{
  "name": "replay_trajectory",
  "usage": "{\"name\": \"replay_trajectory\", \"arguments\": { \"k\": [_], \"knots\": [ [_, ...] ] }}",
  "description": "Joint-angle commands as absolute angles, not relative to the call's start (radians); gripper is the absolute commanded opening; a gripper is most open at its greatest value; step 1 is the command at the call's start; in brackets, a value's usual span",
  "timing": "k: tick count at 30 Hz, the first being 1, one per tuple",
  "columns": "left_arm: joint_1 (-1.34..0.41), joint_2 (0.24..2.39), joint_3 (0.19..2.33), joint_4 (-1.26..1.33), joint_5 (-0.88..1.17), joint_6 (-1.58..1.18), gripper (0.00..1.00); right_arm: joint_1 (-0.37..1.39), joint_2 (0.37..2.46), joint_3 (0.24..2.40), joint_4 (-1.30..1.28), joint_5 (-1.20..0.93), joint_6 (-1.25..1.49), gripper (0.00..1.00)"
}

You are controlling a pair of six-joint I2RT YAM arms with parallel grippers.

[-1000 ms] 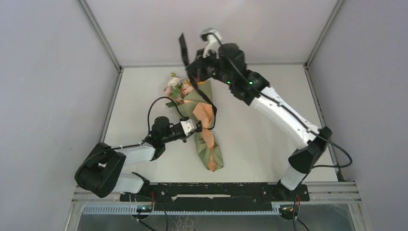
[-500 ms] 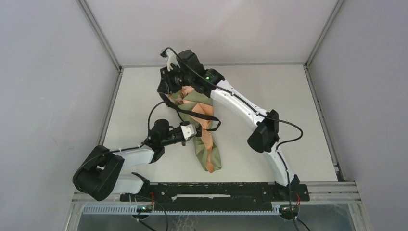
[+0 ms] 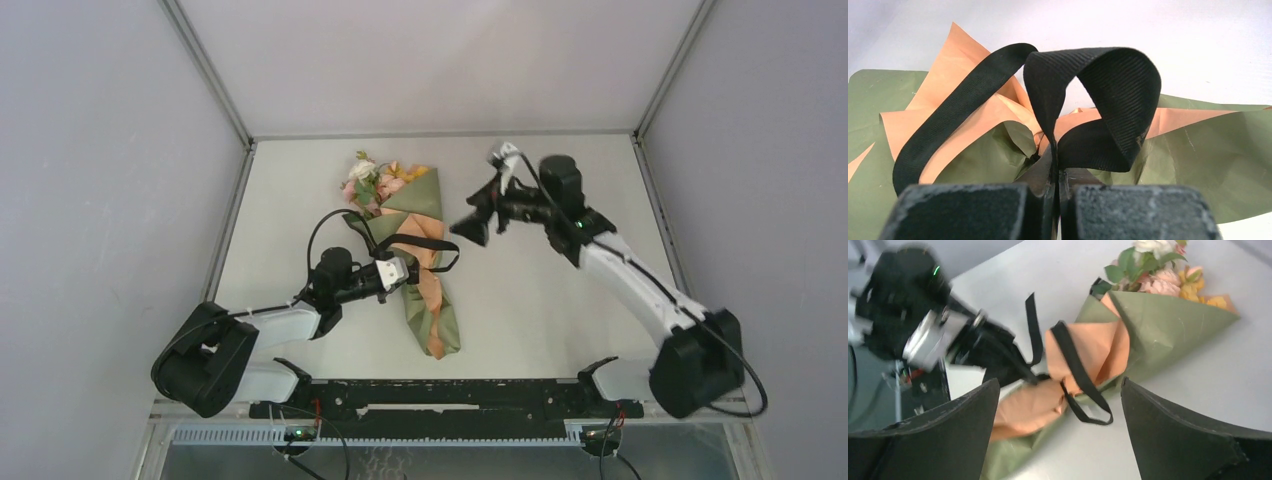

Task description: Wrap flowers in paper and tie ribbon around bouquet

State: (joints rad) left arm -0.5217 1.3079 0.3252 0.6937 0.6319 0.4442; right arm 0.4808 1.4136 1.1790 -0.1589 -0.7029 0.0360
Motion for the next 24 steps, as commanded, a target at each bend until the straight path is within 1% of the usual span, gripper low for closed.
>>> {"name": "replay_trajectory", "arguments": {
  "k": [1,4,7,11,13,18,20,21,22,24],
  "knots": [
    [-0.529,1.285,0.305,0.736,0.647,0.433,0.0,0.504,1.262,0.874,0.202,-1.033,-0.426,1.0],
    [-0.529,1.289,0.309,0.735,0.646,0.432,0.0,0.556,1.341,0.871,0.134,-1.017,-0.595,1.0],
    [-0.529,1.294,0.316,0.728,0.64,0.438,0.0,0.597,1.438,0.92,0.124,-1.032,-0.698,0.99],
    [-0.529,1.304,0.327,0.726,0.64,0.44,0.0,0.658,1.53,0.99,0.084,-0.992,-0.782,1.0],
    [-0.529,1.309,0.331,0.726,0.641,0.441,0.0,0.671,1.555,1.0,0.073,-0.987,-0.791,0.99],
    [-0.529,1.324,0.339,0.724,0.647,0.441,0.0,0.684,1.589,1.002,0.122,-1.006,-0.727,0.95],
    [-0.529,1.326,0.341,0.724,0.647,0.442,0.0,0.688,1.596,1.001,0.133,-1.015,-0.716,0.91],
    [-0.529,1.327,0.343,0.723,0.646,0.442,0.0,0.688,1.597,1.002,0.136,-1.022,-0.71,0.84],
    [-0.528,1.327,0.344,0.72,0.646,0.442,0.0,0.688,1.596,1.004,0.129,-1.031,-0.711,0.65],
    [-0.529,1.327,0.351,0.706,0.651,0.44,0.0,0.689,1.597,1.02,0.081,-1.039,-0.728,0.31]
  ]
}}
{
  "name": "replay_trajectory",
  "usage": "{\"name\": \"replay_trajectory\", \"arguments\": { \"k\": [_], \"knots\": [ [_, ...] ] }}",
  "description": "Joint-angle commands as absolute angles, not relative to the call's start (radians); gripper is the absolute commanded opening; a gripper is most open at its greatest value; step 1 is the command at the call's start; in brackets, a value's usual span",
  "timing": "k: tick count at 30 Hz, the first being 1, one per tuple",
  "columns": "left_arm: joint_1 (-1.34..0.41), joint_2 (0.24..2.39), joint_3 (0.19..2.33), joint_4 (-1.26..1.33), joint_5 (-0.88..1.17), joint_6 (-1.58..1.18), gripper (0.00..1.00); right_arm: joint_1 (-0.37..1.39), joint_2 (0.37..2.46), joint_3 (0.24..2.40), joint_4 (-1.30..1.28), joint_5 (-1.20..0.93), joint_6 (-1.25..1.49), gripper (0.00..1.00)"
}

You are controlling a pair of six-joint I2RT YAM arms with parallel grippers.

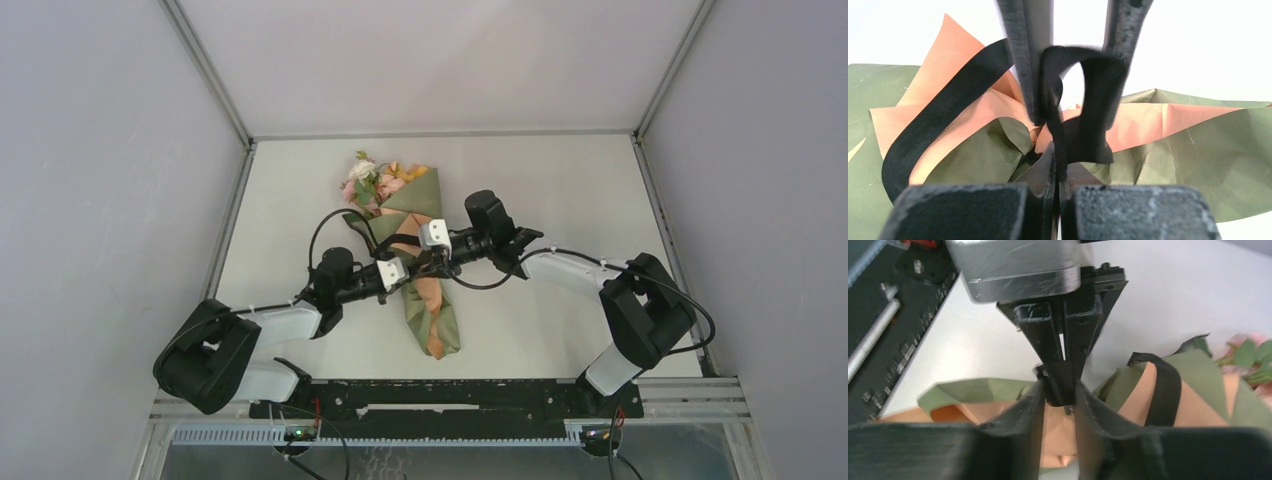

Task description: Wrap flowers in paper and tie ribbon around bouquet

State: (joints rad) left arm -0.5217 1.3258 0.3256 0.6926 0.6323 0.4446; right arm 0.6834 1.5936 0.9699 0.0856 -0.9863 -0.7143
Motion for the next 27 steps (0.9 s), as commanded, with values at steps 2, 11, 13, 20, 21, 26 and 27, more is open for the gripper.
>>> {"name": "replay_trajectory", "arguments": {
  "k": [2,11,13,20,21,26,27],
  "knots": [
    [-0.528,1.322,0.369,0.657,0.672,0.445,0.0,0.689,1.587,1.034,-0.008,-1.059,-0.785,0.02],
    [-0.527,1.251,0.405,0.504,0.732,0.501,0.48,0.645,1.554,1.008,0.045,-1.037,-0.625,0.0],
    [-0.524,1.195,0.459,0.317,0.754,0.606,0.65,0.636,1.56,1.009,0.06,-1.023,-0.596,0.0],
    [-0.429,1.128,0.742,-0.463,0.779,0.981,0.78,0.631,1.574,1.009,0.076,-0.98,-0.554,0.0],
    [-0.395,1.139,0.764,-0.497,0.763,0.983,0.77,0.629,1.574,1.009,0.073,-0.976,-0.555,0.0],
    [-0.26,1.316,0.856,-0.476,0.63,1.011,0.62,0.616,1.579,1.009,0.074,-0.979,-0.575,0.0],
    [-0.261,1.348,0.86,-0.465,0.614,1.044,0.62,0.614,1.581,1.008,0.078,-0.982,-0.576,0.0]
  ]
}}
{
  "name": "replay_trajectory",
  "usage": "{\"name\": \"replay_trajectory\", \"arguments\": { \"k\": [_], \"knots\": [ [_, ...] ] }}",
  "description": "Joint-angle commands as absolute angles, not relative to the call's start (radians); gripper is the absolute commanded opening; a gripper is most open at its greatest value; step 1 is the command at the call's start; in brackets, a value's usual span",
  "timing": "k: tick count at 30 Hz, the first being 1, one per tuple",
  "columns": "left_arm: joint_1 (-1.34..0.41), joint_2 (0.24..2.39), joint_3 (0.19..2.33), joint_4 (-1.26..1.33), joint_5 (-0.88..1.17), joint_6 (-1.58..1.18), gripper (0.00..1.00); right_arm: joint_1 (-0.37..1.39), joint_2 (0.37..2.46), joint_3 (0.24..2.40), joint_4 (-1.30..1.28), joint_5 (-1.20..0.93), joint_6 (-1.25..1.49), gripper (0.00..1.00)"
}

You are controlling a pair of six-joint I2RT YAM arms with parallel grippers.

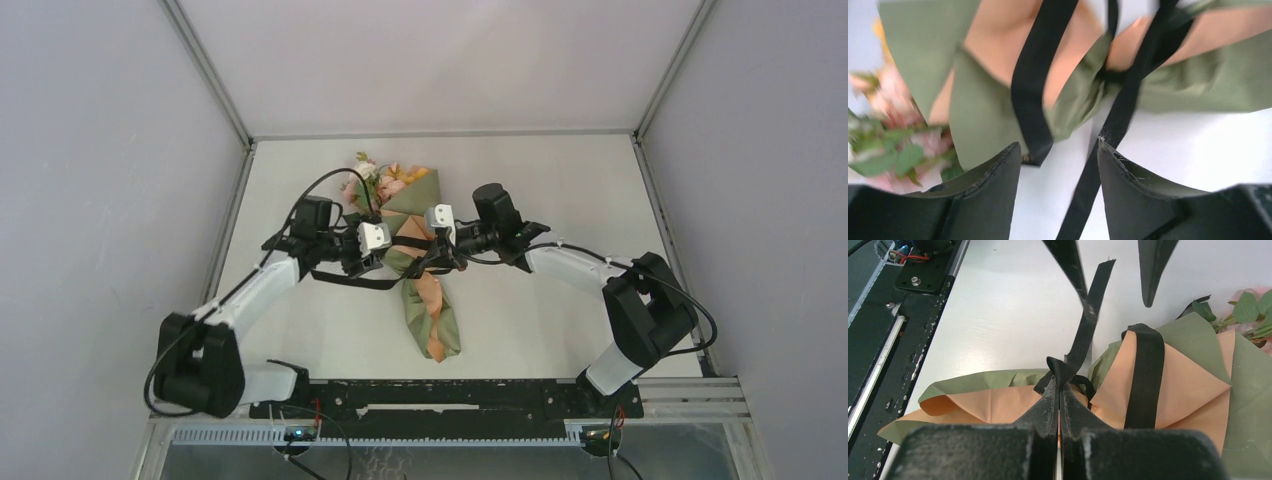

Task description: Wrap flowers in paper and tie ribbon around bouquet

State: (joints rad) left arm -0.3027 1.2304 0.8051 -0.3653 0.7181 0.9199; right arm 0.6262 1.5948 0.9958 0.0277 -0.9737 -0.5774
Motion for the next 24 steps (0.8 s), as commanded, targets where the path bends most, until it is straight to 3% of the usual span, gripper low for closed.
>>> {"name": "replay_trajectory", "arguments": {
  "k": [1,7,10,12,24],
  "knots": [
    [-0.267,1.374,0.863,-0.45,0.61,1.092,0.65,0.61,1.581,1.009,0.079,-0.985,-0.577,0.0],
    [-0.299,1.506,0.918,-0.325,0.539,1.066,0.69,0.607,1.601,1.009,0.084,-0.988,-0.571,0.0],
    [-0.305,1.515,0.928,-0.312,0.56,1.057,0.54,0.601,1.611,1.009,0.091,-0.997,-0.561,0.0],
    [-0.306,1.508,0.927,-0.321,0.566,1.051,0.48,0.598,1.616,1.009,0.096,-1.003,-0.554,0.0],
    [-0.298,1.49,1.031,-0.343,0.604,0.899,0.51,0.602,1.62,1.009,0.083,-1.006,-0.554,0.0]
  ]
}}
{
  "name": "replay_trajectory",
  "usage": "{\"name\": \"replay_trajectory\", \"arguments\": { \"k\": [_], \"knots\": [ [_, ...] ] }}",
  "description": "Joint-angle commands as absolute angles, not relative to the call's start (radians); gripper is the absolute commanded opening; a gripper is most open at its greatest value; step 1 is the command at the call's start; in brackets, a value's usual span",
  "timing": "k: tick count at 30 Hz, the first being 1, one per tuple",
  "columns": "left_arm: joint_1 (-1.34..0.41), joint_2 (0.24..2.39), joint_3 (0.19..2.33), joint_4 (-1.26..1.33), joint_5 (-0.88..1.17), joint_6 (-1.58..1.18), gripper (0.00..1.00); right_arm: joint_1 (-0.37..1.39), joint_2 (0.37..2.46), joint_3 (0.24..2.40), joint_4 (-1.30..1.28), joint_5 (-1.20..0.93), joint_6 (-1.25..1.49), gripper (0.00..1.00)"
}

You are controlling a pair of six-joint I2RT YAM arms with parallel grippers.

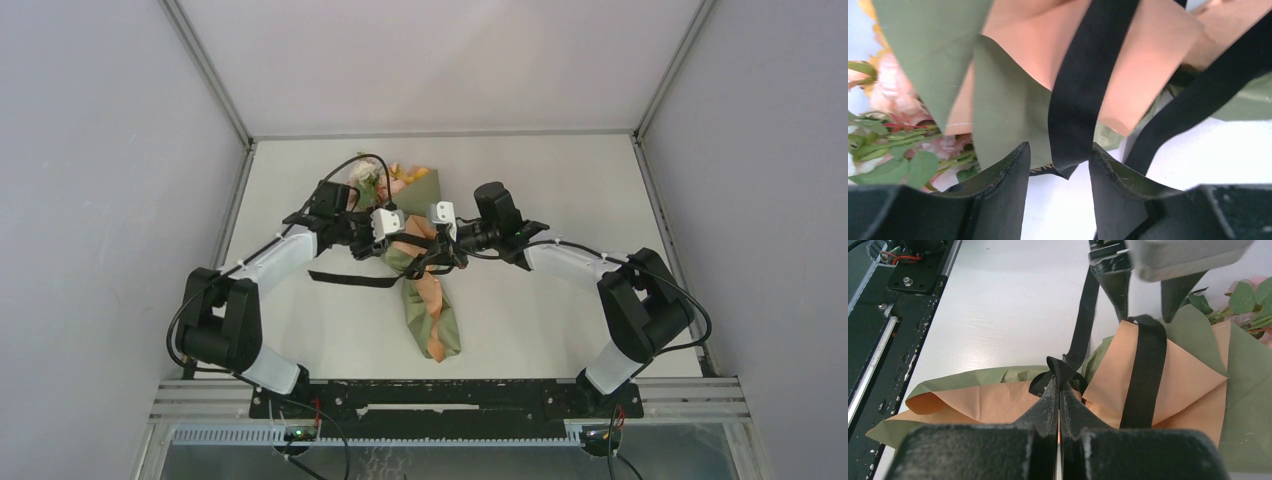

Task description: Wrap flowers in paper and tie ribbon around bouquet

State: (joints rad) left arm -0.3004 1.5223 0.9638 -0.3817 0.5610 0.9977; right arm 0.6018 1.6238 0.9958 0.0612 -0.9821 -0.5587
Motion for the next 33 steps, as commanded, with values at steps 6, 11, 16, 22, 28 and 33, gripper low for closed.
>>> {"name": "replay_trajectory", "arguments": {
  "k": [6,11,16,22,28,33],
  "knots": [
    [-0.309,1.509,0.995,-0.258,0.569,0.869,0.45,0.599,1.624,1.009,0.076,-1.003,-0.566,0.0],
    [-0.317,1.479,0.969,-0.269,0.555,0.897,0.0,0.597,1.627,1.009,0.102,-0.981,-0.522,0.0],
    [-0.343,1.353,0.922,-0.542,0.619,1.014,0.0,0.606,1.61,1.009,0.137,-0.954,-0.447,0.0],
    [-0.362,1.173,0.91,-0.421,0.586,0.768,0.0,0.617,1.609,1.009,0.115,-0.92,-0.424,0.0],
    [-0.434,1.1,0.846,-0.555,0.587,0.795,0.0,0.618,1.608,1.009,0.103,-0.924,-0.395,0.0],
    [-0.436,1.118,0.801,-0.509,0.616,0.486,0.0,0.62,1.565,1.008,0.05,-0.928,-0.393,0.0]
  ]
}}
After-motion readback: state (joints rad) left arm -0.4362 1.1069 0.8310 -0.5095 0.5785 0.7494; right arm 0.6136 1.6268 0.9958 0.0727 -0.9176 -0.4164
